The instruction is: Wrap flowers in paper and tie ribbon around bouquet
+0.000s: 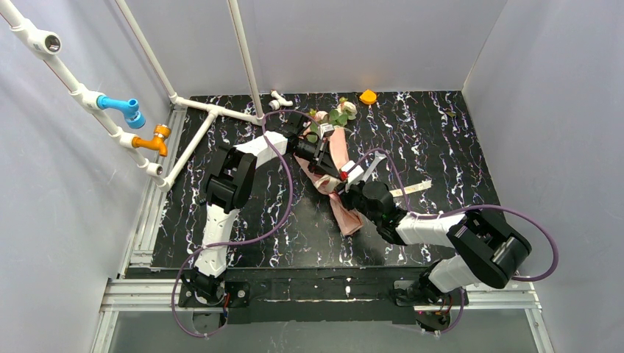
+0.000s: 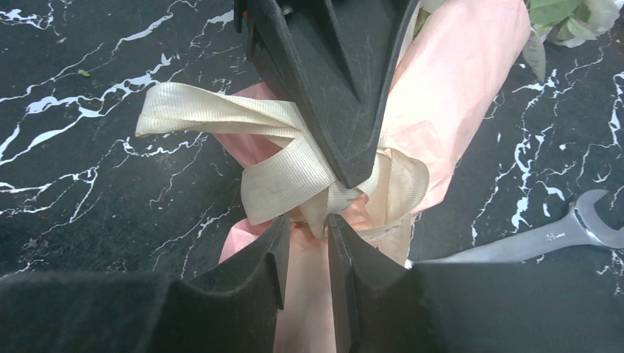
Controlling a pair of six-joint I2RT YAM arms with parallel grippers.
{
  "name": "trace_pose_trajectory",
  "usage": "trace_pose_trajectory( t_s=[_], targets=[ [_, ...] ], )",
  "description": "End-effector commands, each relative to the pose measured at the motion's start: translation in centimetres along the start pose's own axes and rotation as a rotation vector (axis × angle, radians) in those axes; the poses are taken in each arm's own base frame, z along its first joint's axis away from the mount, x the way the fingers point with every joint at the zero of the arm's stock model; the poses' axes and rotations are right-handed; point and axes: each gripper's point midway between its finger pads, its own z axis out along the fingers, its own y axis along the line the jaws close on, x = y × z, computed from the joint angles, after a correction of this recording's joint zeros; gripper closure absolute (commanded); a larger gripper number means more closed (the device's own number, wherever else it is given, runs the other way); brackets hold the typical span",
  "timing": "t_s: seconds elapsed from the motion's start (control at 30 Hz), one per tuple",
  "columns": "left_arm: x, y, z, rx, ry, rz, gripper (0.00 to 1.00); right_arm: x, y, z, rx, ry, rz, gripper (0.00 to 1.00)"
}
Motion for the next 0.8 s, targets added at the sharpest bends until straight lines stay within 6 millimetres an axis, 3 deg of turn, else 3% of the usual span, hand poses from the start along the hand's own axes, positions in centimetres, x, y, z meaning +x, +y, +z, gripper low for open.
trace_pose_trajectory(
  t_s=[0.0,0.2,0.4,0.7,0.77],
  targets=[
    [0.2,-2.6,-0.9,0.046,0.004,0.043,1.00,-3.2,-0.9,0.8,0.047,-0.092,0.001,0.65],
    [0.2,-2.6,-0.8,0.051,0.004,0.044,1.00,-3.0,-1.0,1.0,0.059,-0.088,-0.005,0.70],
    [0.4,-2.2,-0.8,0.045,0.005,0.039,1.00,-2.9,-1.2,1.3,0.066,-0.088,-0.022,0.99],
    [0.3,-2.2,-1.1,-0.004,-0.008,0.074,1.00,-3.4,-1.2,-0.2,0.058,-0.096,-0.018,0.99],
    [0.2,-2.3,-1.2,-0.026,-0.019,0.091,0.94,-3.4,-1.2,-0.6,0.053,-0.087,-0.019,0.99]
  ],
)
